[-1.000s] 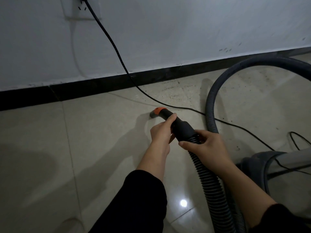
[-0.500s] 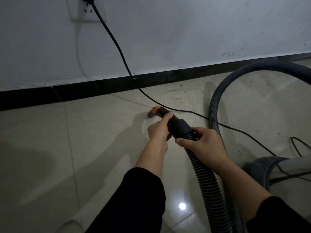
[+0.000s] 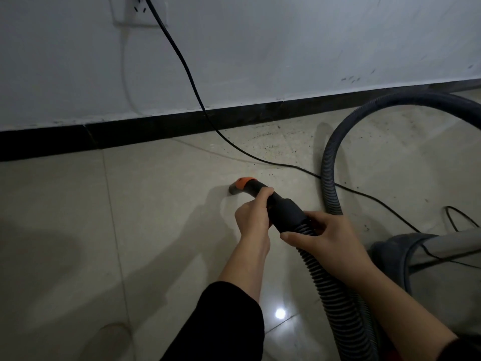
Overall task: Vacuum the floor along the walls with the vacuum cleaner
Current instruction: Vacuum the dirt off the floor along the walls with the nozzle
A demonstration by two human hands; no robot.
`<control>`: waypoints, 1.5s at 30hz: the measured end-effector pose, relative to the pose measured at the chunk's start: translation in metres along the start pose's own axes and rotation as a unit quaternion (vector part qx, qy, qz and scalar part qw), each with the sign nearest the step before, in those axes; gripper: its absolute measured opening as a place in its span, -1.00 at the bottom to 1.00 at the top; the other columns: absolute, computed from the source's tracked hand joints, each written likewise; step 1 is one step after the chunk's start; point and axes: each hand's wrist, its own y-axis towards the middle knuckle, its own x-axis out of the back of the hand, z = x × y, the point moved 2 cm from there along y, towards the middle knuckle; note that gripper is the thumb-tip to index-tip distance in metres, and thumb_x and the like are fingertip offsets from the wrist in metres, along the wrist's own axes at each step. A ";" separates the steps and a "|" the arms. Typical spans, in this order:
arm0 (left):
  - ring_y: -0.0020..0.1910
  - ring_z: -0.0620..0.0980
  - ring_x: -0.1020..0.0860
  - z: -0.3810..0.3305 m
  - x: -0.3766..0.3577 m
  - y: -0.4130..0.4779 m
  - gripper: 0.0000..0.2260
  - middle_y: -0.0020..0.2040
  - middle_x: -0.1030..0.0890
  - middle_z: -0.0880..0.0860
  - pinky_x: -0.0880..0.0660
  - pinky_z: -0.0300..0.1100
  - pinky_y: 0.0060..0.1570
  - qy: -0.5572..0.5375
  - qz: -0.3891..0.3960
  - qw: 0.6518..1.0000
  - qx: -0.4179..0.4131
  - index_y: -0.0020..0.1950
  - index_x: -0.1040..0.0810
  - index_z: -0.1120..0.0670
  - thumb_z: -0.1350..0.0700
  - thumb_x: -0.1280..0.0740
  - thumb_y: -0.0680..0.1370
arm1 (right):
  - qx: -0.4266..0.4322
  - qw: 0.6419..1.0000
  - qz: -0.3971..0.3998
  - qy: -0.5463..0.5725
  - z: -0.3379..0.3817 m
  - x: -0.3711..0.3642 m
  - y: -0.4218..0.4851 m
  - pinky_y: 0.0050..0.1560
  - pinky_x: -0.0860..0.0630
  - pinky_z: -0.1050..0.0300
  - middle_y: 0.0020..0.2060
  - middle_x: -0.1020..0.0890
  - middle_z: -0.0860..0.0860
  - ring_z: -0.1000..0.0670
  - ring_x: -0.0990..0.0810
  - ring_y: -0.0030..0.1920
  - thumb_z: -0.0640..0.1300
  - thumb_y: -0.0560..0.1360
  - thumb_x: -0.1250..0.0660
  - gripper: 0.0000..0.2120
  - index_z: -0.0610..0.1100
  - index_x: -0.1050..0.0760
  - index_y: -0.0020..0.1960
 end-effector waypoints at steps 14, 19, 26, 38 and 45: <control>-0.09 -0.01 -0.62 -0.041 0.010 0.024 -0.84 -0.10 -0.65 0.07 -0.60 -0.11 0.02 0.008 -0.030 0.999 -0.034 -0.13 -0.56 0.09 0.07 -0.50 0.44 | 0.032 0.999 -0.021 -0.017 0.024 -0.029 0.038 -0.35 -0.50 0.34 -0.24 -0.65 0.06 0.11 -0.62 -0.31 0.02 0.32 -0.56 -0.63 -0.01 -0.62 0.08; -0.06 0.00 -0.59 -0.058 0.015 0.038 -0.84 -0.13 -0.62 0.05 -0.58 -0.06 0.09 0.028 -0.034 0.998 -0.048 -0.17 -0.53 0.06 0.06 -0.49 0.45 | 0.042 0.998 -0.029 -0.022 0.036 -0.045 0.056 -0.46 -0.43 0.39 -0.29 -0.64 0.05 0.10 -0.60 -0.34 -0.02 0.33 -0.55 -0.68 -0.02 -0.62 0.06; -0.09 -0.03 -0.59 -0.076 0.017 0.054 -0.83 -0.15 -0.61 0.03 -0.57 -0.01 0.14 0.024 -0.040 0.997 -0.055 -0.20 -0.54 0.06 0.05 -0.51 0.45 | 0.050 0.998 -0.032 -0.028 0.051 -0.056 0.076 -0.37 -0.51 0.25 -0.29 -0.63 0.02 0.05 -0.61 -0.32 -0.02 0.33 -0.54 -0.69 -0.07 -0.61 0.03; -0.12 -0.04 -0.58 -0.078 -0.003 0.066 -0.84 -0.14 -0.61 0.03 -0.57 0.00 0.15 0.041 0.003 0.998 -0.049 -0.19 -0.53 0.03 0.05 -0.48 0.48 | 0.032 0.996 -0.070 -0.036 0.052 -0.053 0.084 -0.34 -0.54 0.15 -0.30 -0.62 -0.03 -0.01 -0.60 -0.32 -0.01 0.35 -0.52 -0.72 -0.12 -0.57 -0.04; -0.10 0.00 -0.60 -0.063 -0.014 0.062 -0.84 -0.13 -0.63 0.06 -0.58 -0.02 0.10 0.053 0.033 0.997 -0.042 -0.18 -0.54 0.07 0.07 -0.48 0.48 | 0.005 0.995 -0.095 -0.029 0.039 -0.042 0.075 -0.37 -0.51 0.13 -0.36 -0.61 -0.04 -0.02 -0.60 -0.34 0.02 0.33 -0.52 -0.75 -0.11 -0.57 -0.12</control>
